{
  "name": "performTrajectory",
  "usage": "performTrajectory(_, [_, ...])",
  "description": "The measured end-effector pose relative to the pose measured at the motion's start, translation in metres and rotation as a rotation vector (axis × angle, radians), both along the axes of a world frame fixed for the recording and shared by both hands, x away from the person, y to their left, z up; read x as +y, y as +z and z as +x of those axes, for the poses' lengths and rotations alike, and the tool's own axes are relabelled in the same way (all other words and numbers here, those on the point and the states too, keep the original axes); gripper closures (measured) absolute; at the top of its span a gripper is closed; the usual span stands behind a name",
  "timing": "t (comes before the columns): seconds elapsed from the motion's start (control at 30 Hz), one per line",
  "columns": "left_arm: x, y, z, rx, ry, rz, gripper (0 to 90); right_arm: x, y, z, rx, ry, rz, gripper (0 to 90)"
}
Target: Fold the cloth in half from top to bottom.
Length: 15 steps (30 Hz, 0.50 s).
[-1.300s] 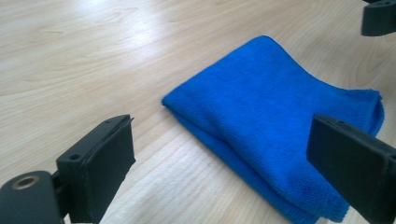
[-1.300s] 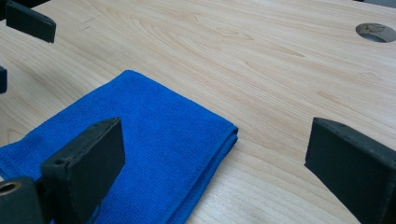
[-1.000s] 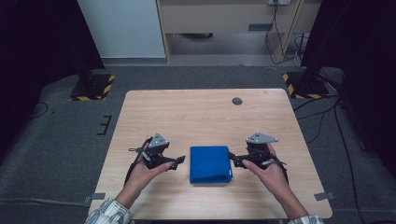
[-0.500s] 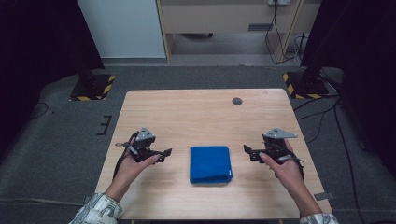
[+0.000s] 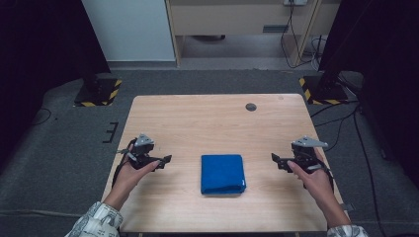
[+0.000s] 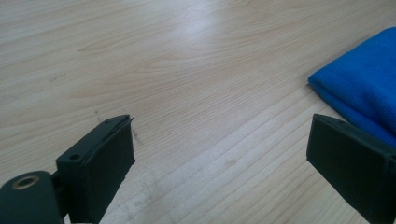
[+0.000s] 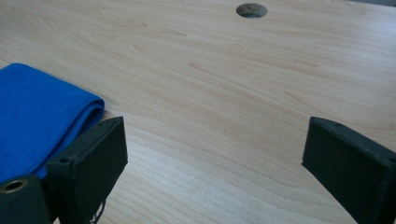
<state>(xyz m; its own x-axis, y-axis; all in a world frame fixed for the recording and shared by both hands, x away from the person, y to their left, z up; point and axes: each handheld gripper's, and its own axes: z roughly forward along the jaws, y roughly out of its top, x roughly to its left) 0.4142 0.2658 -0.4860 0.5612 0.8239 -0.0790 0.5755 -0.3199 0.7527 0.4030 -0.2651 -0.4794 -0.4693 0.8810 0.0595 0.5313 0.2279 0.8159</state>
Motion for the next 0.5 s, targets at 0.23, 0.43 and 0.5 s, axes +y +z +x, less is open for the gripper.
performTrajectory(0.23, [0.009, -0.012, 0.004, 0.039, 0.02, 0.025, 7.7, -0.011, -0.015, 0.001, 0.041, 0.002, -0.013, 7.0])
performTrajectory(0.43, [0.014, -0.024, 0.011, 0.081, 0.045, 0.034, 7.7, -0.016, -0.032, 0.009, 0.083, 0.012, -0.03, 7.5])
performTrajectory(0.5, [0.015, -0.027, 0.014, 0.088, 0.055, 0.04, 7.8, -0.016, -0.036, 0.014, 0.094, 0.021, -0.037, 7.7])
